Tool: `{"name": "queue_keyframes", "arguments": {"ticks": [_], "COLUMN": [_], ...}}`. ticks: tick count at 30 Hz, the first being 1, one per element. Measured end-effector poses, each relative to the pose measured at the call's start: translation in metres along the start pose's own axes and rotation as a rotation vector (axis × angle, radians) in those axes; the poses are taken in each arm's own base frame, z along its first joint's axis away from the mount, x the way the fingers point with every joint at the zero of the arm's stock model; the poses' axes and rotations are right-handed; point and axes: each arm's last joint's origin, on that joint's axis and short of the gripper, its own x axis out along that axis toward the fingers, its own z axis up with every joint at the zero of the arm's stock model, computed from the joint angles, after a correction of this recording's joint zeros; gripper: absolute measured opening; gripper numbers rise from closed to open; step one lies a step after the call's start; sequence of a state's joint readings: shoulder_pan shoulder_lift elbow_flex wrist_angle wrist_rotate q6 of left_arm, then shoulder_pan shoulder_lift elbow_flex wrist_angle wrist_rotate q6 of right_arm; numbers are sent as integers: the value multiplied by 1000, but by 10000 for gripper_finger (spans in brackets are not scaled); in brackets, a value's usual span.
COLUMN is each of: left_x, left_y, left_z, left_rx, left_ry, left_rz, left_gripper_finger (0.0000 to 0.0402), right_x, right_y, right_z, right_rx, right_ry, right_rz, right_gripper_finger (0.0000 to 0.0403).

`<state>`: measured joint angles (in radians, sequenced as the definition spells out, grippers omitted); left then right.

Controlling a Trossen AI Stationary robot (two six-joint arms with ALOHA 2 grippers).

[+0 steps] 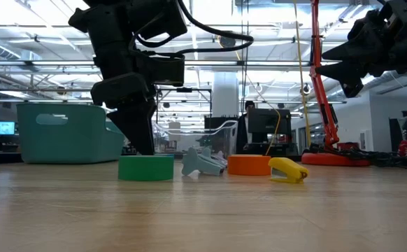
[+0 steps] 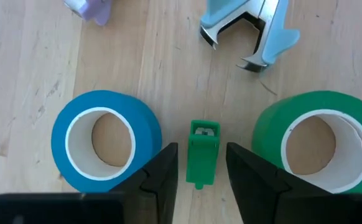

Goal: Pick and place Stapler, Stapler remover, tape
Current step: Put the green stapler into the green bin

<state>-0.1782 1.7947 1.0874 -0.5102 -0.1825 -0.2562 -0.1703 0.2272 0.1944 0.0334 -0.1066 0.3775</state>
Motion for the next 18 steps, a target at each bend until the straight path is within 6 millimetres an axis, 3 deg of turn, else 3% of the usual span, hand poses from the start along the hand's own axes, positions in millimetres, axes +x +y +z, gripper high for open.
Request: {"name": "queue_keyframes", "arguments": {"ticks": [9, 18], "left_x": [0, 12], "left_y": [0, -2], "left_z": [0, 0], "left_rx": [18, 27], "left_ry": [0, 14], "left_rz": [2, -7], "left_gripper_finger": [204, 176], "right_x": [0, 0], "right_y": [0, 0], "right_z": [0, 0], "right_rx": [0, 1], "right_ry": [0, 0], "right_rz": [0, 0], "right_gripper_finger": [166, 166]}}
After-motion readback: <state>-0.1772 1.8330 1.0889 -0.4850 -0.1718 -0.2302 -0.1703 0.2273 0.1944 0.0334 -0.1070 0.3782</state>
